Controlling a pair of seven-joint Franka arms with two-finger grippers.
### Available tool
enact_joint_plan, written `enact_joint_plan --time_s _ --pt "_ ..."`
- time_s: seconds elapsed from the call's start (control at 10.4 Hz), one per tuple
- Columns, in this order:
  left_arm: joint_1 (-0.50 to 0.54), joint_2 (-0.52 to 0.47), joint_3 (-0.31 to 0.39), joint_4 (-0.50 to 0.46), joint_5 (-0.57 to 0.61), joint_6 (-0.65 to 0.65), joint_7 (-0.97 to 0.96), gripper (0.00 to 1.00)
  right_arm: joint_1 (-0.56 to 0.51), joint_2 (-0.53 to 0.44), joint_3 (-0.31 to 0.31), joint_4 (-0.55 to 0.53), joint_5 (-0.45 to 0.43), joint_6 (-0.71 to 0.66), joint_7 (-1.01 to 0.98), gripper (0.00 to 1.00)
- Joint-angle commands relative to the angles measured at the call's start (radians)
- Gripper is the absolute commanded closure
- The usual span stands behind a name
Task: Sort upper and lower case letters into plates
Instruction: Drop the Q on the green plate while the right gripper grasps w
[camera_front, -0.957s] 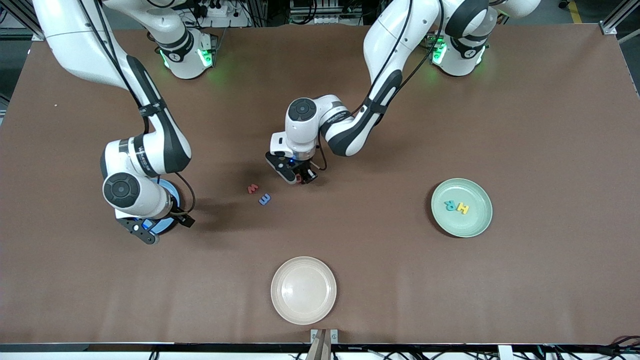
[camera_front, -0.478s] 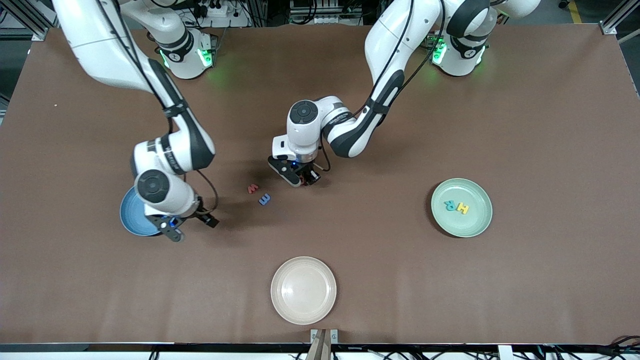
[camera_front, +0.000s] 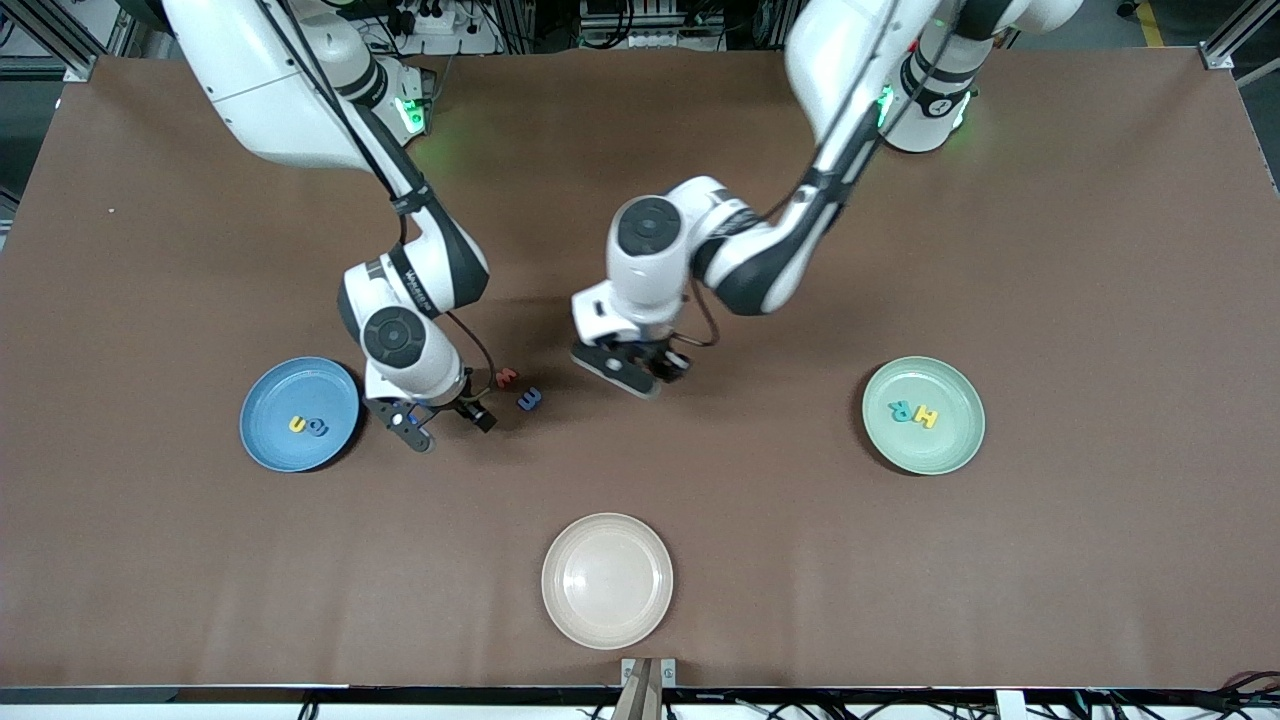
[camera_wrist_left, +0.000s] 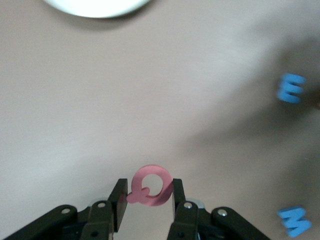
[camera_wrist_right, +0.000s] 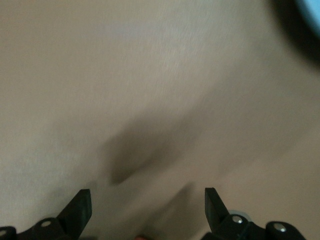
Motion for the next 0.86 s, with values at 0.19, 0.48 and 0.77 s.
enact_joint_plan --time_s 0.19,0.48,0.77 --pt "0.248 -0.097 -0.006 -0.067 -0.028 -0.160 0.024 1.00 0.001 -0.078 0.040 -0.127 0.048 0.057 0.021 0.00" --pt "0.408 -0.053 -0.004 -0.139 -0.028 -0.148 0.053 1.00 0.021 -0.107 0.040 -0.218 0.048 0.155 0.022 0.00" --pt "0.481 -0.037 -0.004 -0.196 -0.028 -0.133 0.079 0.97 0.020 -0.097 0.040 -0.221 0.048 0.189 0.031 0.00"
